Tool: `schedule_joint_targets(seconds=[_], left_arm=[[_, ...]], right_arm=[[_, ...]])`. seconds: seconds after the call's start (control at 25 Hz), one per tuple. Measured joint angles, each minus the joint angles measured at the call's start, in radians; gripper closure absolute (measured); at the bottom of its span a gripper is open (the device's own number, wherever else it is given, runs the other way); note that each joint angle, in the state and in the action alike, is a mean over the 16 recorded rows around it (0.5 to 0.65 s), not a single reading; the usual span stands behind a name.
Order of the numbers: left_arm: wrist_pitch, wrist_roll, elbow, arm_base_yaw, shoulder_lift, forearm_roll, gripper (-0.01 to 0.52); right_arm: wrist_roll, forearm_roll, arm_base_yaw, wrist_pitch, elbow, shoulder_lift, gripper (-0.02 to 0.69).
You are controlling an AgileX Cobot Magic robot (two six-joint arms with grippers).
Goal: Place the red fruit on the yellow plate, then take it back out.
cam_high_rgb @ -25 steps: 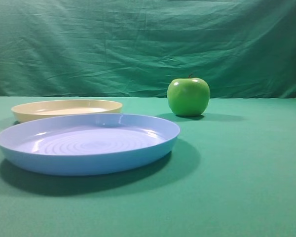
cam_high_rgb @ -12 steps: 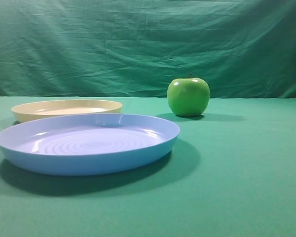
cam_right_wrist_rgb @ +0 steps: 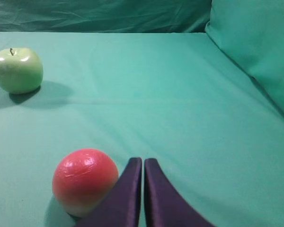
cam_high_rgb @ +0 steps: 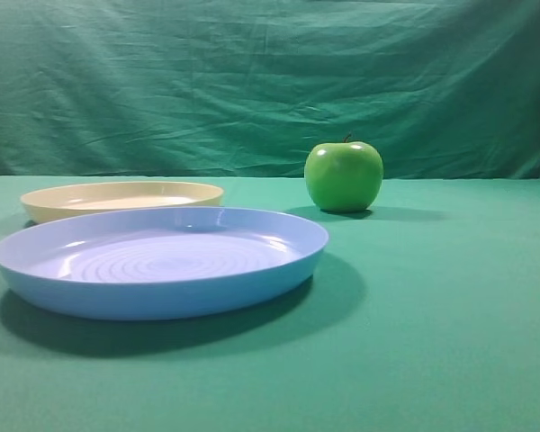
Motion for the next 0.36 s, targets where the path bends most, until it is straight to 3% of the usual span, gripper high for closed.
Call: schedule_joint_targets(seconds=[0.36], left_arm=[[0.000, 0.000, 0.000, 0.000, 0.000, 0.000, 0.514]], right_arm=[[0.000, 0.000, 0.001, 0.018, 0.000, 0.000, 0.665]])
